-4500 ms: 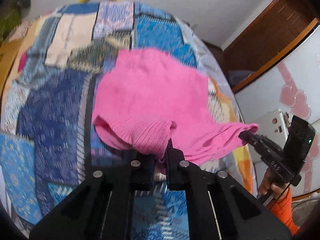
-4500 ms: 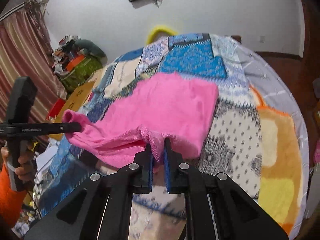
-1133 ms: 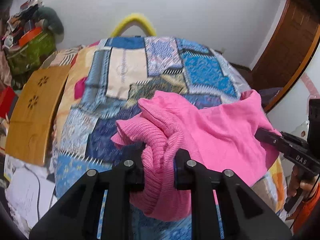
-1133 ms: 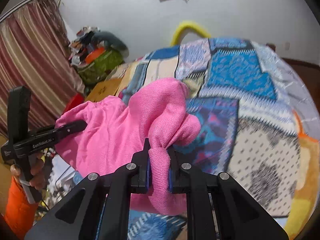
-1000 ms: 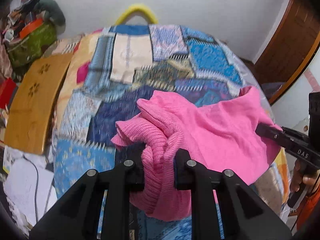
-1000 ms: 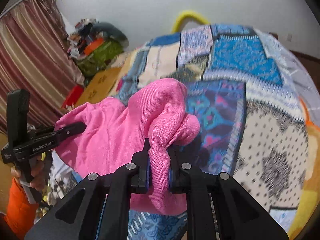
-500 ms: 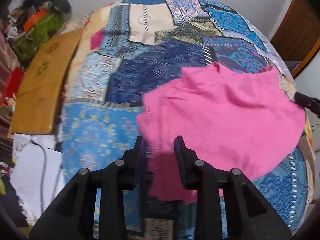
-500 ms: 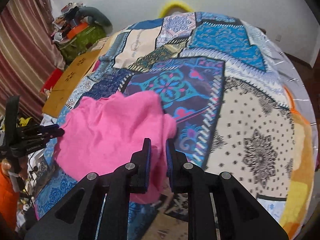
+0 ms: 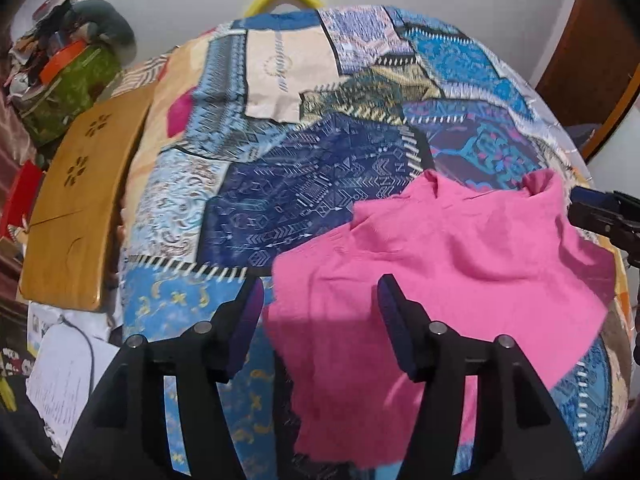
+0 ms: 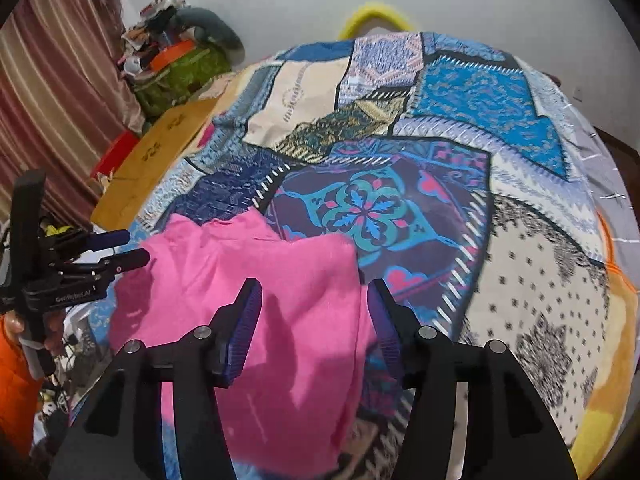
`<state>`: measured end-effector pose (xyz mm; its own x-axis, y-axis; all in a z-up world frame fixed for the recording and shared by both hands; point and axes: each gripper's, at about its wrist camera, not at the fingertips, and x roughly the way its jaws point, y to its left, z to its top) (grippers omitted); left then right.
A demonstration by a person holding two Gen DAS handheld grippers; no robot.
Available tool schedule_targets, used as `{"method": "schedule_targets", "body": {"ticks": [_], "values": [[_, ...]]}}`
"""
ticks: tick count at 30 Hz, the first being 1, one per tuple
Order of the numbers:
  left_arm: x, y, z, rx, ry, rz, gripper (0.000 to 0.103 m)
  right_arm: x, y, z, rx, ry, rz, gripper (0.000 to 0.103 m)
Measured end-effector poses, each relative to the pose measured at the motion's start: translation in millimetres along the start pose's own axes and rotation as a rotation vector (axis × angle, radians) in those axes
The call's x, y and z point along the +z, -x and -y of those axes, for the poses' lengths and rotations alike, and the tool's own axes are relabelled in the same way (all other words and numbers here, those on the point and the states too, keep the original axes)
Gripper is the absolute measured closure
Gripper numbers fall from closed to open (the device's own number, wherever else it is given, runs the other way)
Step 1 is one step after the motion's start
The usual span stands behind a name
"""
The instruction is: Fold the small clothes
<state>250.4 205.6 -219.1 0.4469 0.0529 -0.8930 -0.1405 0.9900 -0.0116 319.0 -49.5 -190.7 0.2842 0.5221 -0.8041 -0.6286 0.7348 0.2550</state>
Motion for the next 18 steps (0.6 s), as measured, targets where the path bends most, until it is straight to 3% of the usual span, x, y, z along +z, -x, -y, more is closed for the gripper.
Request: {"method": "schedule_targets", "body": {"ticks": [4, 8, 11, 18], "values": [[0, -24, 2, 0.034, -0.016, -0.045, 0.044, -1, -21, 6, 0.011, -0.015, -0.018, 0.052], [-2, -28, -2, 0.081, -0.02, -0.004, 0.032, -5, -29, 10, -0.003, 0.003, -0.013, 0.056], [-3, -28, -6, 0.147, -0.021, 0.022, 0.031, -5, -30, 12, -0.01, 0.009, -0.011, 0.056], [-9, -24, -12, 0.174, -0.011, 0.029, 0.029, -11, -17, 17, -0.075, 0.026, 0.006, 0.056]]}}
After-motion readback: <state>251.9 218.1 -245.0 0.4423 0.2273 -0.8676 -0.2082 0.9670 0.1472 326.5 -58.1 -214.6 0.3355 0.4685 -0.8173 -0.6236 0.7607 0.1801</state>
